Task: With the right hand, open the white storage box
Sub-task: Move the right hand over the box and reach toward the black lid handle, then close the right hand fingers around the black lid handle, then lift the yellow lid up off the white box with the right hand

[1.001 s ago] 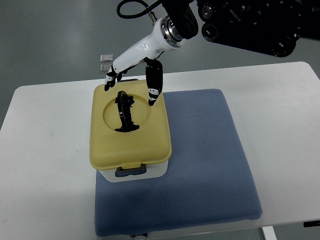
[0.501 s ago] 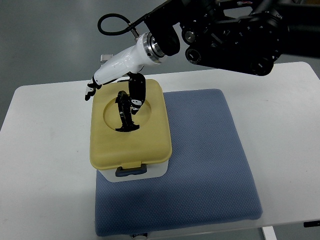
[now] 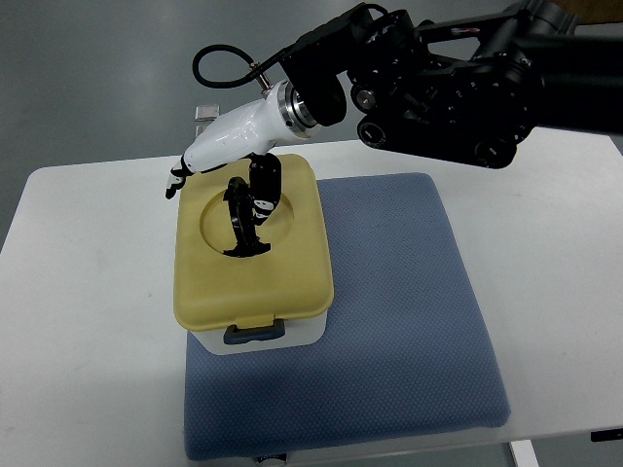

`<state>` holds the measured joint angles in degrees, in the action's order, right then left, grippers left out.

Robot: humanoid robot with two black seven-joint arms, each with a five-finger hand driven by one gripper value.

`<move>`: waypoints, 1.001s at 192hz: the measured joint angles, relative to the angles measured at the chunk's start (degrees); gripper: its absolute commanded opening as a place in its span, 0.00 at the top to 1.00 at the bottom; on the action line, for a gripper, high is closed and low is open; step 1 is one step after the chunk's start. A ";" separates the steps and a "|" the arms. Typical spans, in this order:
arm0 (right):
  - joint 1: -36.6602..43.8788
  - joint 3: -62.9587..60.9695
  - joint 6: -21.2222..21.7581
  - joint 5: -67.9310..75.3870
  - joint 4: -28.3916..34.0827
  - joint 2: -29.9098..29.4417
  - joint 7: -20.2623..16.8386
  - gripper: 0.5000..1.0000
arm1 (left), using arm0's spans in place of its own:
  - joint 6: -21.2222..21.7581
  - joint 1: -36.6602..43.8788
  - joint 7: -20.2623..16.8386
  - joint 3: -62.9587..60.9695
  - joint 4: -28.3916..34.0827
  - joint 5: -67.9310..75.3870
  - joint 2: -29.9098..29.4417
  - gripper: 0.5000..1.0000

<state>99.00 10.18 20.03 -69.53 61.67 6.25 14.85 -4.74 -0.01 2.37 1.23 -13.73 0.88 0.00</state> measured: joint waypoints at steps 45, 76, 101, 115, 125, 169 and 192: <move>-1.62 0.11 -1.66 -1.26 -0.24 -0.21 0.00 0.27 | 0.00 0.01 0.00 0.00 -0.02 0.00 0.00 0.00; -2.24 0.11 -2.97 -1.48 -0.26 -0.19 0.00 0.89 | 0.00 0.01 0.00 -0.02 -0.02 0.00 0.00 0.00; -2.47 0.11 -3.96 -1.60 -0.26 -0.18 0.05 1.00 | 0.00 0.01 0.00 -0.08 -0.06 0.00 0.00 0.00; -2.48 0.11 -4.11 -1.87 -0.26 -0.16 0.07 1.00 | 0.00 0.01 0.00 -0.08 -0.07 0.00 0.00 0.00; -2.48 0.11 -4.16 -2.01 -0.26 -0.11 0.07 1.00 | 0.00 0.01 0.00 -0.09 -0.07 0.00 0.00 0.00; -2.19 -0.38 -4.20 -2.10 -0.32 0.10 0.09 1.00 | -0.01 0.01 0.00 -0.14 -0.08 0.04 0.00 0.00; -1.87 -0.60 -4.11 -1.83 -0.32 0.41 0.29 1.00 | -0.01 0.01 0.00 -0.17 -0.08 0.08 0.00 0.00</move>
<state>97.13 9.58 15.93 -71.36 61.35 6.65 15.14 -4.75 0.00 2.37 1.06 -13.80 0.96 0.00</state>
